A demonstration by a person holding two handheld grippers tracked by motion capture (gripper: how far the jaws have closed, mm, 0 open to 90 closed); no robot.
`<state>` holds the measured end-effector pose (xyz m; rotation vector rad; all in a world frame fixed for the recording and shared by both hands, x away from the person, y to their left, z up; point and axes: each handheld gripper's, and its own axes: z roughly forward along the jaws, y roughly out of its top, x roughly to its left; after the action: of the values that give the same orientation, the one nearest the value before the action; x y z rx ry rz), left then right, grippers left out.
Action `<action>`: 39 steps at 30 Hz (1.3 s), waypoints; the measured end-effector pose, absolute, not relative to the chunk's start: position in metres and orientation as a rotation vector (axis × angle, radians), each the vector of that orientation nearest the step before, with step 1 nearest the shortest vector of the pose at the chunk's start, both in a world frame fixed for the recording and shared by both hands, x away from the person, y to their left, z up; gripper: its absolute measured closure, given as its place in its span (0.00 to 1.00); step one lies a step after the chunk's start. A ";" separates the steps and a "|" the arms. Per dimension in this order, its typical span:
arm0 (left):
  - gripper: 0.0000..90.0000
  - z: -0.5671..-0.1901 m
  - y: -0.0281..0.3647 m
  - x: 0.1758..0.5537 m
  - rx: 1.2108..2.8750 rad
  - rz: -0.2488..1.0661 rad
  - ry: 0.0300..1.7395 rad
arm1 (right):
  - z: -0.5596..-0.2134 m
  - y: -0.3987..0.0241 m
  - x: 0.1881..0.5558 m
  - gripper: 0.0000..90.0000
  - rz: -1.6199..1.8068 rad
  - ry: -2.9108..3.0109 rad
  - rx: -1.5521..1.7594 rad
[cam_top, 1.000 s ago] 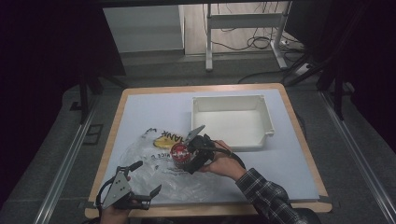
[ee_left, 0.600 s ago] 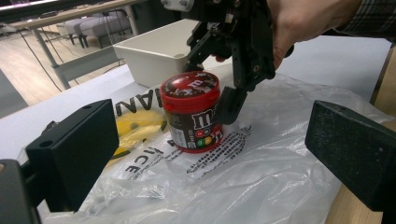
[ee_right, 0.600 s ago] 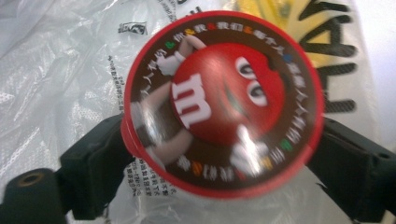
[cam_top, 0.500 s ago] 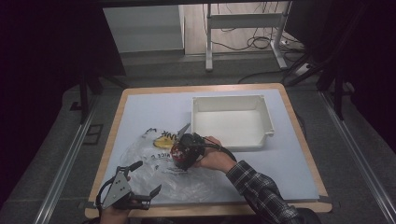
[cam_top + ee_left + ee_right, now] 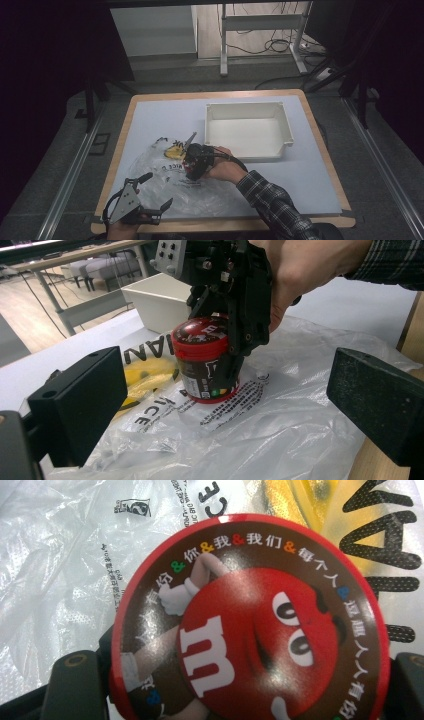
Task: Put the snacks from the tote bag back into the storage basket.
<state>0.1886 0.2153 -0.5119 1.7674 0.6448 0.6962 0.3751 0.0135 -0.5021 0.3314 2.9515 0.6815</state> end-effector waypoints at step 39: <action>0.03 -0.512 0.215 0.188 1.772 0.703 0.646 | -0.460 -0.014 0.355 0.29 0.752 2.917 0.362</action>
<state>0.1884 0.2146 -0.5120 1.7725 0.6457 0.7025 0.3551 -0.0141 -0.4596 0.3623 2.9174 0.7519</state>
